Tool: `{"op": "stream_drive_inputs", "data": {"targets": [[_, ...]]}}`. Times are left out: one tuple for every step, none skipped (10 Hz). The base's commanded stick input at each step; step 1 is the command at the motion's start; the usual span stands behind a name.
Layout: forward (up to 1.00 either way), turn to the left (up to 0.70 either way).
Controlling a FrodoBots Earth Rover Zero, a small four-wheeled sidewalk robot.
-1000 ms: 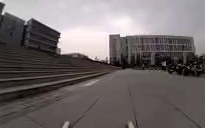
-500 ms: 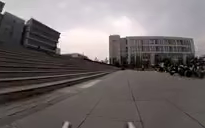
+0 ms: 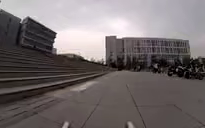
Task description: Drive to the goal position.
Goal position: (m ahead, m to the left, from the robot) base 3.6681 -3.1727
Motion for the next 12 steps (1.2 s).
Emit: {"op": "stream_drive_inputs", "data": {"targets": [[0.60,-0.12],[0.60,0.00],[0.60,0.00],[0.60,0.00],[0.60,0.00],[0.60,0.00],[0.60,0.00],[0.60,0.00],[0.60,0.00],[0.60,0.00],[0.60,0.00],[0.60,0.00]]}}
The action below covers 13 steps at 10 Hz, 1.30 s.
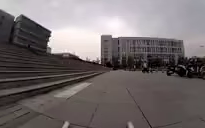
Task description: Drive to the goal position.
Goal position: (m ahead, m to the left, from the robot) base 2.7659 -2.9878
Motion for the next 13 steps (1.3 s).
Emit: {"op": "stream_drive_inputs", "data": {"targets": [[0.60,0.00],[0.60,0.00],[0.60,-0.14],[0.60,-0.15],[0.60,-0.15],[0.60,-0.15],[0.60,-0.15],[0.60,-0.15],[0.60,-0.15],[0.60,-0.15],[0.60,-0.15],[0.60,-0.15],[0.60,-0.15]]}}
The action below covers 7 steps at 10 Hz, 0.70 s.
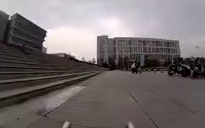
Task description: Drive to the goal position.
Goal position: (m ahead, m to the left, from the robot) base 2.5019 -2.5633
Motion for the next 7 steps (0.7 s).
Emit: {"op": "stream_drive_inputs", "data": {"targets": [[0.60,-0.15],[0.60,-0.15],[0.60,-0.02],[0.60,0.00],[0.60,0.00],[0.60,0.00],[0.60,0.00]]}}
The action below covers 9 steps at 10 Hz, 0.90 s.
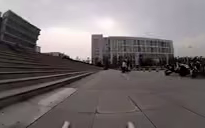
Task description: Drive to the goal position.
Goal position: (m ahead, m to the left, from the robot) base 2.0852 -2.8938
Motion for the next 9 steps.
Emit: {"op": "stream_drive_inputs", "data": {"targets": [[0.60,0.00],[0.60,0.00],[0.60,0.00],[0.60,0.00],[0.60,0.00],[0.60,0.00],[0.60,0.00],[0.60,0.00],[0.60,0.00]]}}
